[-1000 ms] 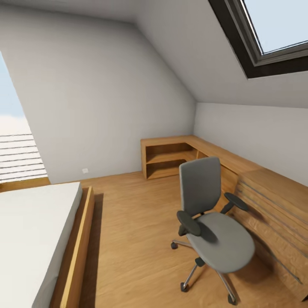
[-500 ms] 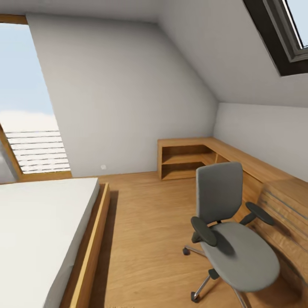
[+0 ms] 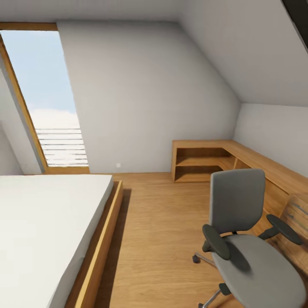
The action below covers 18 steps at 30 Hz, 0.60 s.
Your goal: In the bedroom, organize the workspace by keeping the computer under the desk, ensuring the monitor is on the desk, placing the keyboard on the desk next to the monitor, placing the mouse on the desk next to the keyboard, moving the folder from the swivel chair onto the desk next to the mouse, stacking the notebook on top of the folder with the pen on top of the notebook, and positioning the swivel chair next to the desk.
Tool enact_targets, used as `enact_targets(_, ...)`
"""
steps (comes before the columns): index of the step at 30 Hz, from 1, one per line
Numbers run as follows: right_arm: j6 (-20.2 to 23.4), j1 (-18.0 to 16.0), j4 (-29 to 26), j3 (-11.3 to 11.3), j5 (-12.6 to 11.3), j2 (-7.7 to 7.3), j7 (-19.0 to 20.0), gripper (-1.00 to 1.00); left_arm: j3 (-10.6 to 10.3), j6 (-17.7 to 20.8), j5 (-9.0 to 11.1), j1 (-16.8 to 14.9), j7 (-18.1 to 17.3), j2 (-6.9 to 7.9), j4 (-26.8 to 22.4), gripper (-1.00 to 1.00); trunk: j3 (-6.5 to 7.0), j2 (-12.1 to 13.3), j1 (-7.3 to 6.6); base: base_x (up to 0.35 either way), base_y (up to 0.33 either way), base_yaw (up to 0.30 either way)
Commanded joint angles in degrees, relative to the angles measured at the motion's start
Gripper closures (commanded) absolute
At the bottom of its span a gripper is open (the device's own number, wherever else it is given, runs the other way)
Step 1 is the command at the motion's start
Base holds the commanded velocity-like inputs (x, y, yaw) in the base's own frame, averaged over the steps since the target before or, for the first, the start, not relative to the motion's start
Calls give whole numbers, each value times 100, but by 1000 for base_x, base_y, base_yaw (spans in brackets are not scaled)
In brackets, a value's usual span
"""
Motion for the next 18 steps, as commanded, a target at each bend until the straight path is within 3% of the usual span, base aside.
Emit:
enact_targets(1, -11, -4, 6, 50, -18, 0, -28, -100, 32, -4, -5, 3, -3, -7, -11, -100, -5, -3, 1, 15, -34, 129)
enact_targets(7, -11, -4, 10, 52, -10, -47, -28, -100, 28, -22, 0, 4, 0, -19, -61, -100, -5, -3, 1, 6, -13, 49)
enact_targets(12, -11, -4, 10, 51, -8, -100, -28, -100, 23, -52, 1, 5, 11, -28, -486, -100, -5, -3, 1, 1, -3, 10)
enact_targets(13, -11, -4, 8, 49, -8, -114, -28, -100, 20, 29, 1, 6, 21, -33, -1076, -100, -5, -3, 1, 0, 0, 2)
enact_targets(18, -11, -4, 7, 49, -8, -122, -28, -100, 14, 683, -6, 1, 29, -57, -1933, -100, -5, -3, 1, 0, 0, 0)
